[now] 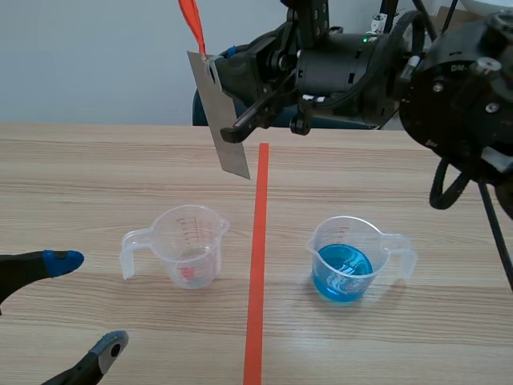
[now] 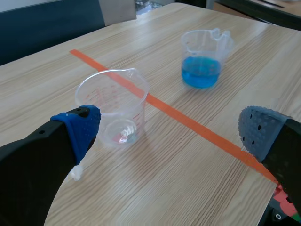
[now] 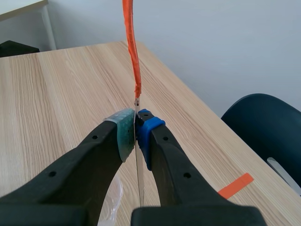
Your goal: Do the redox reaction experiment. move the plate over the left beaker
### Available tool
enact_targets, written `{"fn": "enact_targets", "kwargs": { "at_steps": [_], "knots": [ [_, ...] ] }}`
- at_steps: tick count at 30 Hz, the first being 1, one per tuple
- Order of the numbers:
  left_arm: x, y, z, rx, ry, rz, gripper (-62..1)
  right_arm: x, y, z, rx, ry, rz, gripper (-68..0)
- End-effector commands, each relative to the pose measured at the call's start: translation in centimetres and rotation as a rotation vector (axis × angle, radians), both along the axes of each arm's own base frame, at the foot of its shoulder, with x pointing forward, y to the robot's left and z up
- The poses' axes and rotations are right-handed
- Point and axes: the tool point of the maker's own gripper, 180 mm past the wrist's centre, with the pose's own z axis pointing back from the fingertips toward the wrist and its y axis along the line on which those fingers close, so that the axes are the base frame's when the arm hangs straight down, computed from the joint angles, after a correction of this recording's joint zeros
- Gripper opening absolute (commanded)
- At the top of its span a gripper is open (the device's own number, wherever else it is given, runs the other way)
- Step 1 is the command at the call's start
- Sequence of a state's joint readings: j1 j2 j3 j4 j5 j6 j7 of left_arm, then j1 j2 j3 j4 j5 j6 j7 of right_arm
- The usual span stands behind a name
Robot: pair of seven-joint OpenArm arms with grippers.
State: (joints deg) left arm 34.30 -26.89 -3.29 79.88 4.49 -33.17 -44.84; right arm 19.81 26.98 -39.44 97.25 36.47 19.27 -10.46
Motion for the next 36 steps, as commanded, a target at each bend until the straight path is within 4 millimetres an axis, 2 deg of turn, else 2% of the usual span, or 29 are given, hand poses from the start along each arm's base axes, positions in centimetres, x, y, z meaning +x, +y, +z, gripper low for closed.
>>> {"fn": "enact_targets", "kwargs": {
  "at_steps": [1,8,14,19,26,36],
  "knots": [
    [0.0,-0.2,0.4,-0.022,-0.025,0.045,1.4,0.3,0.1,1.6,0.034,-0.028,0.0,-67.1],
    [-1.1,-0.1,-0.9,-0.013,-0.018,0.196,1.4,-0.6,1.6,1.4,0.098,0.012,0.018,-67.1],
    [-2.6,-0.3,-1.8,0.092,-0.08,0.284,1.4,-1.4,2.3,0.7,0.129,0.052,0.025,-67.1],
    [-3.7,0.5,-1.5,0.077,-0.1,0.392,1.4,-1.7,2.9,0.8,0.142,0.064,0.034,-67.1],
    [-4.1,2.3,-3.1,0.068,-0.064,0.524,1.4,-1.8,3.5,1.4,0.166,0.061,0.041,-67.1],
    [-5.0,3.3,-4.6,-0.041,-0.096,0.592,1.4,-2.5,4.7,1.4,0.177,0.077,0.069,-67.1]
  ]
}}
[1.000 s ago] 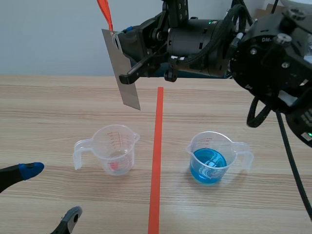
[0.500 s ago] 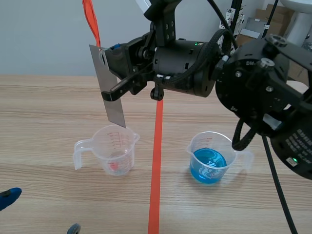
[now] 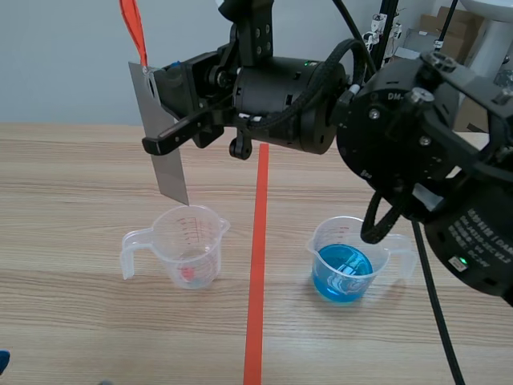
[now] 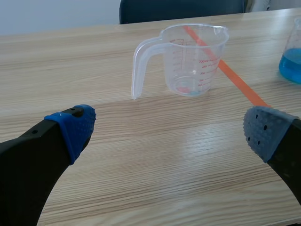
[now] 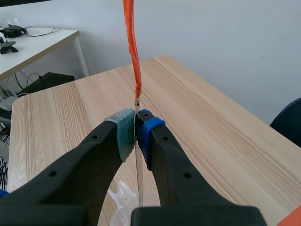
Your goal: Do the redox reaction experiment. move the plate over the left beaker
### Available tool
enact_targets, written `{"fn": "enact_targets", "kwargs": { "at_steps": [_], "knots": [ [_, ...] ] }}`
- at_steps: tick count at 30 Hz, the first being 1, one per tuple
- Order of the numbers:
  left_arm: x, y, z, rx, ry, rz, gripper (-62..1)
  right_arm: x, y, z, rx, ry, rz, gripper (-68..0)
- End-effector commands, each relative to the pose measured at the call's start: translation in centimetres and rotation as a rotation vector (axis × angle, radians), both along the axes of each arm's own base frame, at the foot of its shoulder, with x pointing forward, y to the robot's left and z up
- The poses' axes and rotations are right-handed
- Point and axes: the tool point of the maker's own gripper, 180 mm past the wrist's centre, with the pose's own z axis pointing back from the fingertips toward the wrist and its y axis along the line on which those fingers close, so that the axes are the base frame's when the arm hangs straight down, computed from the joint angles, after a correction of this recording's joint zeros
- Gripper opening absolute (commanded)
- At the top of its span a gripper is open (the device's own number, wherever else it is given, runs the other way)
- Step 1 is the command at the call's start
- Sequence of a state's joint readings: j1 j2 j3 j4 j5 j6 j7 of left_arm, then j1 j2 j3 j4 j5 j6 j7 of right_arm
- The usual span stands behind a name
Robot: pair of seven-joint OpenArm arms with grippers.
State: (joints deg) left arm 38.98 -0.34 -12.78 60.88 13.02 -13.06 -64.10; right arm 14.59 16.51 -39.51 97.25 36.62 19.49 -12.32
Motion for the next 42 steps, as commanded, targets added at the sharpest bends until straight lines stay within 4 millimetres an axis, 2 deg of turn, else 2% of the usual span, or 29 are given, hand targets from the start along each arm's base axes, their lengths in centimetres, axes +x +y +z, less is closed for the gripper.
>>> {"fn": "enact_targets", "kwargs": {
  "at_steps": [1,15,20,42],
  "knots": [
    [0.3,0.2,0.6,-0.005,-0.039,-0.002,1.4,-0.1,0.5,1.5,0.03,-0.032,0.019,-67.1],
    [0.9,0.6,1.1,-0.042,-0.166,-0.02,1.4,-1.2,1.7,1.0,0.029,-0.019,0.058,-67.1],
    [0.6,0.3,2.0,-0.038,-0.218,-0.062,1.4,-1.2,1.7,1.0,0.029,-0.018,0.058,-67.1],
    [0.4,0.2,1.8,-0.018,-0.205,-0.111,1.4,-1.2,1.6,1.0,0.029,-0.017,0.056,-67.1]
  ]
}}
